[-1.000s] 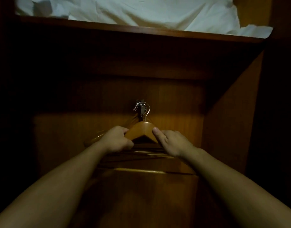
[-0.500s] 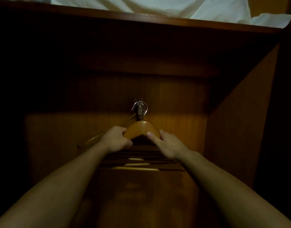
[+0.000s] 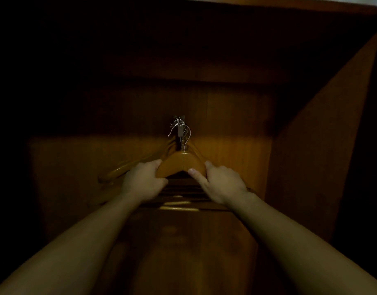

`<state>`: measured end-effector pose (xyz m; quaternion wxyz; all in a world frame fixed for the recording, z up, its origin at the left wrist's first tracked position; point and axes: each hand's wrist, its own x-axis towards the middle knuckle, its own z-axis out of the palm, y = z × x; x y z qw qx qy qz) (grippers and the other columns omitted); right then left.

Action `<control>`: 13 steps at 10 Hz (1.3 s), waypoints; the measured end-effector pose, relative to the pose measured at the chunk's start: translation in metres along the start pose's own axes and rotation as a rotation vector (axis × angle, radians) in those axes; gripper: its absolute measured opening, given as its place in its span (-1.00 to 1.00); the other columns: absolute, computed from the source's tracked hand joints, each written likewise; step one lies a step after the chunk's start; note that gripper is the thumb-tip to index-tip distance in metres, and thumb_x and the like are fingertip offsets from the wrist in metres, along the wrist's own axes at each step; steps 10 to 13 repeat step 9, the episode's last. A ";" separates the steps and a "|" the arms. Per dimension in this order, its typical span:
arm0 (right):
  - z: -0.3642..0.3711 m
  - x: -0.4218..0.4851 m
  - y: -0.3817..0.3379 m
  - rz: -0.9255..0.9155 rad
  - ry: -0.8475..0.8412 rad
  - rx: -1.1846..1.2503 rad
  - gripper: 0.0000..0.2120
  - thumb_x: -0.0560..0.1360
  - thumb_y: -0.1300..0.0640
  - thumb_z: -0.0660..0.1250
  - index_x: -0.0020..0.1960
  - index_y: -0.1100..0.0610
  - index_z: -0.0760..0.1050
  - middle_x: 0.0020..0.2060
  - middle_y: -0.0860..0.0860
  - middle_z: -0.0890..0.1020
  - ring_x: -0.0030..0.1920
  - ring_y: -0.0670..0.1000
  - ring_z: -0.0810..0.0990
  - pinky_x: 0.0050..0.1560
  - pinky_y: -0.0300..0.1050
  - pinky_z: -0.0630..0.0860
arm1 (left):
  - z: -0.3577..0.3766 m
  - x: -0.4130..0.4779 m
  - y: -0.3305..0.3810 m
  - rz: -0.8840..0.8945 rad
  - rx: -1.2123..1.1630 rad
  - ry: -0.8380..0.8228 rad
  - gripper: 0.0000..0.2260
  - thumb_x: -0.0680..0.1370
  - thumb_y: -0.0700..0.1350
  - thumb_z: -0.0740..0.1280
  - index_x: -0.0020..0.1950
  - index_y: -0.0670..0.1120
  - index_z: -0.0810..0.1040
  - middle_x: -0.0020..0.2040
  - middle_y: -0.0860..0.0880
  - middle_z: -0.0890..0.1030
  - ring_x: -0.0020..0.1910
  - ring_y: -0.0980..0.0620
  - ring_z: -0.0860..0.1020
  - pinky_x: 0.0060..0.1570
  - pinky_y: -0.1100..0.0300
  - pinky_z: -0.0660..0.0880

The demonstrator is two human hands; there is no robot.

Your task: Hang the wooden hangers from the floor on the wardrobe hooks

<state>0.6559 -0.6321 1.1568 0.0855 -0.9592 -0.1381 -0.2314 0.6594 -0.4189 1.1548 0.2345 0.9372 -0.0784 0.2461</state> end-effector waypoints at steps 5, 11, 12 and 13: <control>0.002 -0.004 -0.004 0.044 0.052 -0.004 -0.30 0.53 -0.48 -0.13 0.23 0.07 0.38 0.01 0.04 0.58 -0.03 0.07 0.60 0.00 0.11 0.60 | 0.005 -0.011 -0.008 -0.013 0.090 0.152 -0.60 0.44 0.07 0.45 0.19 0.04 0.40 0.05 0.09 0.41 0.05 0.06 0.42 -0.05 0.13 0.43; -0.021 -0.021 -0.034 0.089 0.160 -0.098 -0.46 0.59 -0.37 0.05 0.22 0.08 0.33 0.11 0.07 0.54 0.05 0.09 0.55 -0.04 0.05 0.56 | -0.038 -0.034 -0.028 -0.034 0.101 0.120 -0.48 0.45 0.19 0.38 0.36 0.07 0.40 0.25 0.03 0.51 0.21 0.00 0.46 0.21 -0.03 0.44; -0.021 -0.021 -0.034 0.089 0.160 -0.098 -0.46 0.59 -0.37 0.05 0.22 0.08 0.33 0.11 0.07 0.54 0.05 0.09 0.55 -0.04 0.05 0.56 | -0.038 -0.034 -0.028 -0.034 0.101 0.120 -0.48 0.45 0.19 0.38 0.36 0.07 0.40 0.25 0.03 0.51 0.21 0.00 0.46 0.21 -0.03 0.44; -0.021 -0.021 -0.034 0.089 0.160 -0.098 -0.46 0.59 -0.37 0.05 0.22 0.08 0.33 0.11 0.07 0.54 0.05 0.09 0.55 -0.04 0.05 0.56 | -0.038 -0.034 -0.028 -0.034 0.101 0.120 -0.48 0.45 0.19 0.38 0.36 0.07 0.40 0.25 0.03 0.51 0.21 0.00 0.46 0.21 -0.03 0.44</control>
